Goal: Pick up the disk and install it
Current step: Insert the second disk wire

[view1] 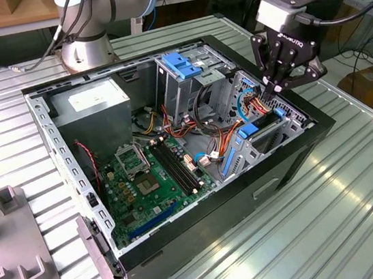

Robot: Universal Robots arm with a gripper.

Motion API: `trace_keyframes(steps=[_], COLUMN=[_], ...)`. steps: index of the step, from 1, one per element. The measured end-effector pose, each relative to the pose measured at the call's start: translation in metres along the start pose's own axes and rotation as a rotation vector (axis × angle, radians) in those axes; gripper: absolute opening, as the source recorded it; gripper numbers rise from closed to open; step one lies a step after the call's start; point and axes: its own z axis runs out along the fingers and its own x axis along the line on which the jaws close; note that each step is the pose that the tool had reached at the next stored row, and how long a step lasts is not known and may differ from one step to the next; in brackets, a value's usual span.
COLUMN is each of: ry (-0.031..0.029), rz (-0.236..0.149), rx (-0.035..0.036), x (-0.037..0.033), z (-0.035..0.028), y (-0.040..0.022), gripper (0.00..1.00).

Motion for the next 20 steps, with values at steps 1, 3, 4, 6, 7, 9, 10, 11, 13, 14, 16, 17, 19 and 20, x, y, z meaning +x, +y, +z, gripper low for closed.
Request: trace_keyframes(steps=[1, 3, 4, 6, 7, 9, 10, 11, 13, 14, 16, 17, 19, 20], ry=[0.0077, 0.0267, 0.0399, 0.0531, 0.0540, 0.0551, 0.0561, 0.0576, 0.0657, 0.0720, 0.0877, 0.0926, 0.1037, 0.1105], rz=[0.000, -0.001, -0.001, -0.002, -0.002, -0.002, -0.002, -0.002, -0.002, -0.002, -0.003, -0.003, -0.003, -0.003], rx=[-0.0004, -0.0020, -0.0030, -0.0040, -0.0040, -0.0040, -0.0041, -0.0042, -0.0046, -0.0050, -0.0058, -0.0061, -0.0067, -0.0071], x=[-0.0037, -0.0098, -0.0129, -0.0182, -0.0199, -0.0244, -0.0272, -0.0302, -0.0347, -0.0351, -0.0367, -0.0377, -0.0403, -0.0423], z=[-0.0007, -0.0044, -0.0079, -0.0093, -0.0094, -0.0094, -0.0094, -0.0094, -0.0074, -0.0057, -0.0032, -0.0024, -0.0012, -0.0008], y=[-0.0002, -0.0005, -0.0008, -0.0011, -0.0012, -0.0014, -0.0015, -0.0017, -0.0019, -0.0019, -0.0020, -0.0020, -0.0022, -0.0023], gripper=[0.10, 0.10, 0.10, 0.10, 0.10, 0.10, 0.10, 0.10, 0.10, 0.11, 0.17, 0.17, 0.24, 0.24])
